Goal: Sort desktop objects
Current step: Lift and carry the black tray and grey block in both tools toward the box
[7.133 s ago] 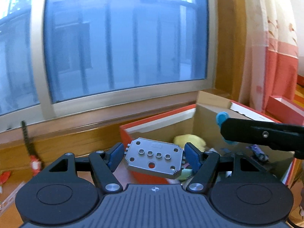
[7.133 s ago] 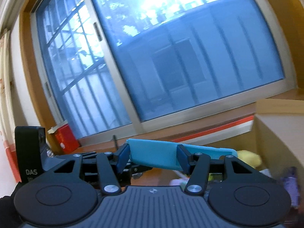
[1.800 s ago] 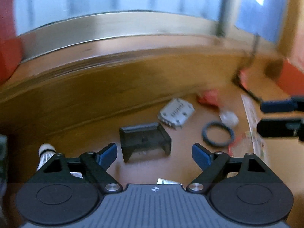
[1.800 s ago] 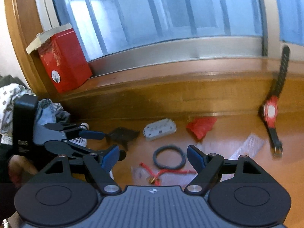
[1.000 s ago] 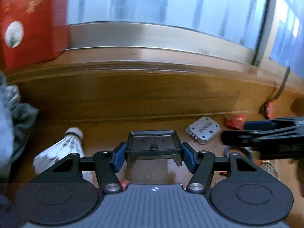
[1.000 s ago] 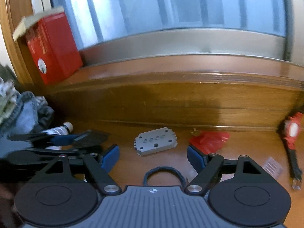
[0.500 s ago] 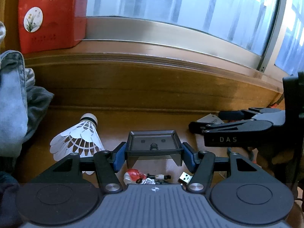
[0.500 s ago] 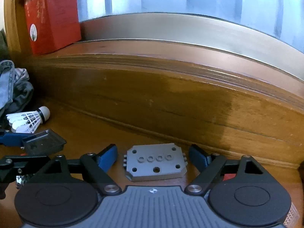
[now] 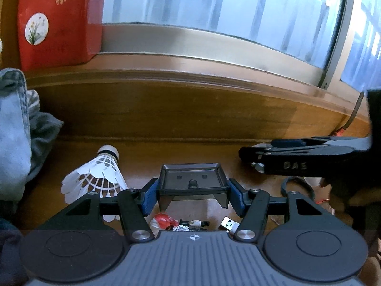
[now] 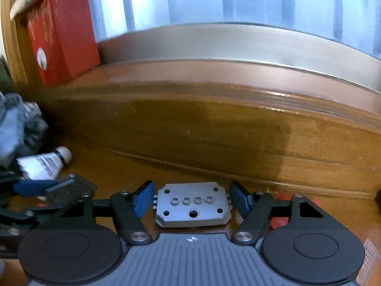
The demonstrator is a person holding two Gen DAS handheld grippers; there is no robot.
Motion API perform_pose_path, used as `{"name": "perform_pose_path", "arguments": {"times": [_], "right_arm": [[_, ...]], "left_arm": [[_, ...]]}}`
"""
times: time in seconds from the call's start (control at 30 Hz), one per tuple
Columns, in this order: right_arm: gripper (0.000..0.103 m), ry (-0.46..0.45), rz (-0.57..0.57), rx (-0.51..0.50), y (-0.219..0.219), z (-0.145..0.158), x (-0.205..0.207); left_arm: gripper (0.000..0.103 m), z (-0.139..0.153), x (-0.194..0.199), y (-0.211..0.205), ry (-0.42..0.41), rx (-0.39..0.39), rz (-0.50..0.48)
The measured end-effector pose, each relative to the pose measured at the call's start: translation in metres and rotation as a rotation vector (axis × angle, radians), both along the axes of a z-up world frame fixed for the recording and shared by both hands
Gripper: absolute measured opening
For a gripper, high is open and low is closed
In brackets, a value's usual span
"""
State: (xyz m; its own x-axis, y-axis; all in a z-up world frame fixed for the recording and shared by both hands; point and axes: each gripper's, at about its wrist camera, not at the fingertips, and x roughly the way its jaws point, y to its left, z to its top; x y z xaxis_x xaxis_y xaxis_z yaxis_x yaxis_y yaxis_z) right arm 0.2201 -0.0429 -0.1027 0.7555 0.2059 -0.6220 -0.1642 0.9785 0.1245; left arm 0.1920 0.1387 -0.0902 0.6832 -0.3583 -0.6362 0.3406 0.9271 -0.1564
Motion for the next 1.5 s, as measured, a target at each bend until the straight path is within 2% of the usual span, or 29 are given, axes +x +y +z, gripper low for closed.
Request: {"name": "perform_pose_path", "arguments": {"times": [0.13, 0.37, 0.87, 1.2, 1.5], "right_arm": [[0.071, -0.021, 0.004, 0.027, 0.000, 0.016, -0.018], [0.071, 0.003, -0.023, 0.033, 0.000, 0.035, -0.064], [0.071, -0.055, -0.212, 0.092, -0.037, 0.072, -0.163], [0.071, -0.091, -0.235, 0.172, -0.063, 0.081, -0.204], [0.071, -0.144, -0.225, 0.179, -0.104, 0.096, -0.242]], "left_arm": [[0.061, 0.004, -0.003, -0.001, -0.010, 0.000, -0.004], [0.061, 0.015, -0.016, -0.008, -0.037, -0.005, -0.043], [0.061, 0.042, -0.067, -0.040, -0.117, -0.010, -0.189], [0.061, 0.052, -0.104, -0.069, -0.143, 0.005, -0.222], [0.061, 0.063, -0.135, -0.111, -0.159, 0.011, -0.238]]}}
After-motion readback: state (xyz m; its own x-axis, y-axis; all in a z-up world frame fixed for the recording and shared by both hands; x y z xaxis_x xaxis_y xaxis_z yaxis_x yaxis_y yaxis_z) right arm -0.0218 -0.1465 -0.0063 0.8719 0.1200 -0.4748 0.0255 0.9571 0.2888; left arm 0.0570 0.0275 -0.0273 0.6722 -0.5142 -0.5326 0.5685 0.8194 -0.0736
